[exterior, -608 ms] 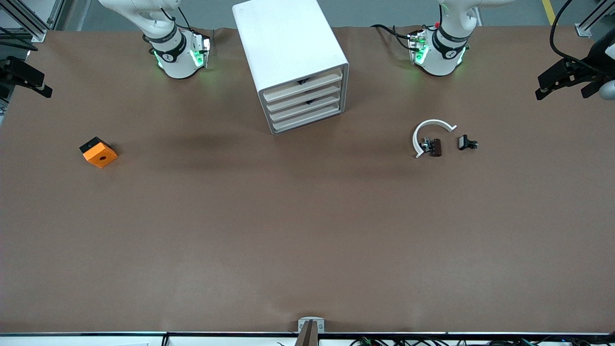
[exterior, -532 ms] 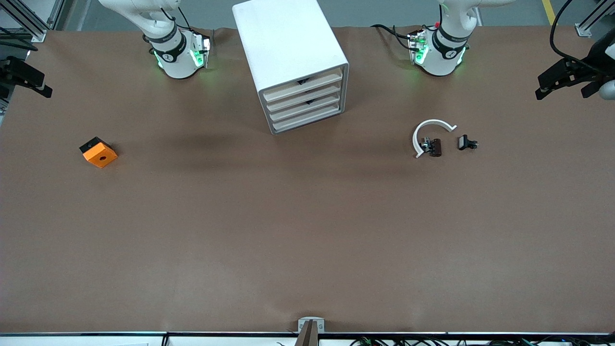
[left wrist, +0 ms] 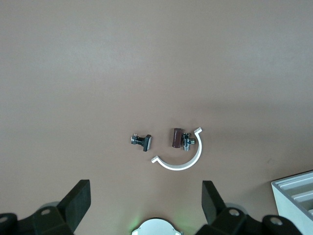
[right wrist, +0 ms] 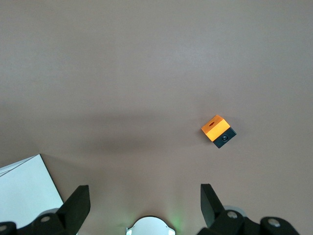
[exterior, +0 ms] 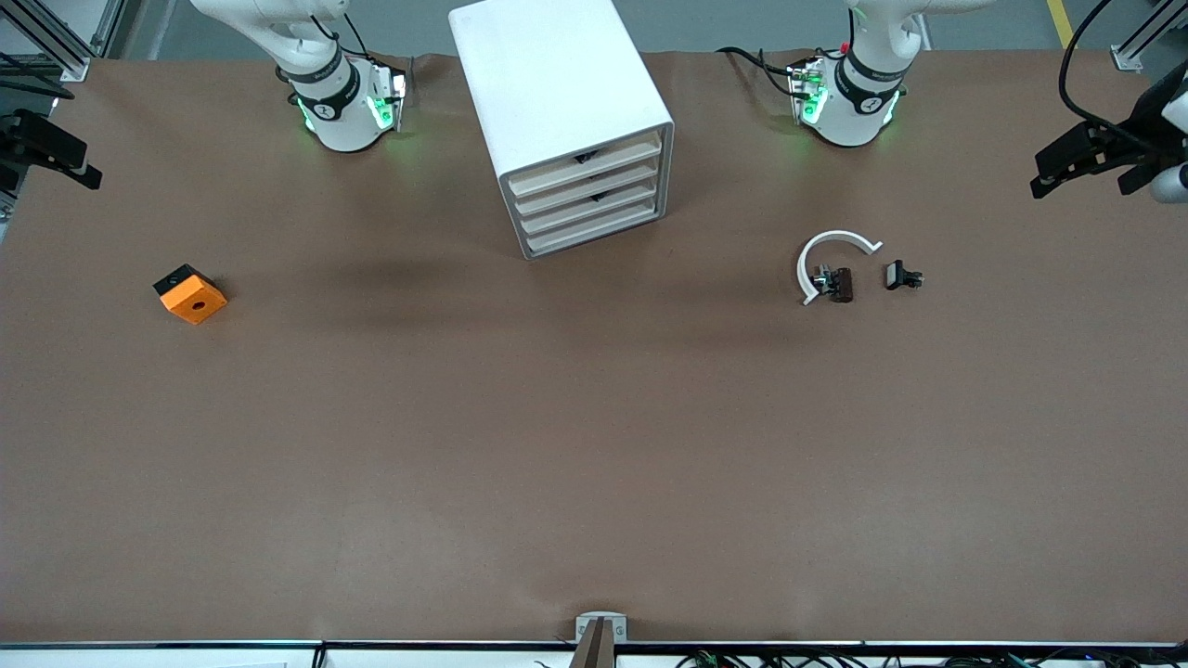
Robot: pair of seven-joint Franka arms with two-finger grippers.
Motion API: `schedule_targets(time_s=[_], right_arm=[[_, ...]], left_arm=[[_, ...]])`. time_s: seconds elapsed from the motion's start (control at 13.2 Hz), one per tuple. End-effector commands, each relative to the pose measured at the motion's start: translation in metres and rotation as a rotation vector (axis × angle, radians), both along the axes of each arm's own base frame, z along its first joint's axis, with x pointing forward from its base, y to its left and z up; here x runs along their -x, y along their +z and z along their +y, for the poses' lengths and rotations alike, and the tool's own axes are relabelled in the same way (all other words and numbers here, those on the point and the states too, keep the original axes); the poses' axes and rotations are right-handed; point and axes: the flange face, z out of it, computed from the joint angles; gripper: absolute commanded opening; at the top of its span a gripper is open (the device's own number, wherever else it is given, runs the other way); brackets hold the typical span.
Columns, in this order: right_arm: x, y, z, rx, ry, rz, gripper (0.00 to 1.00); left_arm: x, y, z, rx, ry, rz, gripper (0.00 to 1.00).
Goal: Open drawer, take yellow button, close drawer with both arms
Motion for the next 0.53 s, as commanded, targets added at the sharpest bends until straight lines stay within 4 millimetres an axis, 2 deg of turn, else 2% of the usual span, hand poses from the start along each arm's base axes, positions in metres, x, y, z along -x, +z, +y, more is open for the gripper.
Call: schedule_targets(time_s=[0.0,0.08,0.23,0.38,0.46], right_arm=[[0.007,0.002,0.003,-0.008,-0.012,-0.016,1.00],[0.007,0.003,0.003,-0.008,-0.012,-0.017,1.00],[0.005,0.007,0.002,-0.009,-0.014,-0.024,1.00],[0.004,0.016,0.000,-0.005,-0.017,-0.043,1.00],[0.001,0.013,-0.001,-0.006,-0.022,-0.039,1.00]], left_arm=[[-0.019,-0.021,-0.008,0.004,-0.025,0.054,1.00],[-0.024,-0.033,-0.014,0.003,-0.022,0.078,1.00],[-0.040,-0.071,-0.042,0.008,-0.059,0.144,1.00],[-0.055,-0.110,-0.080,-0.009,-0.011,0.184,1.00],[-0.059,-0.128,-0.099,-0.025,0.053,0.202,1.00]])
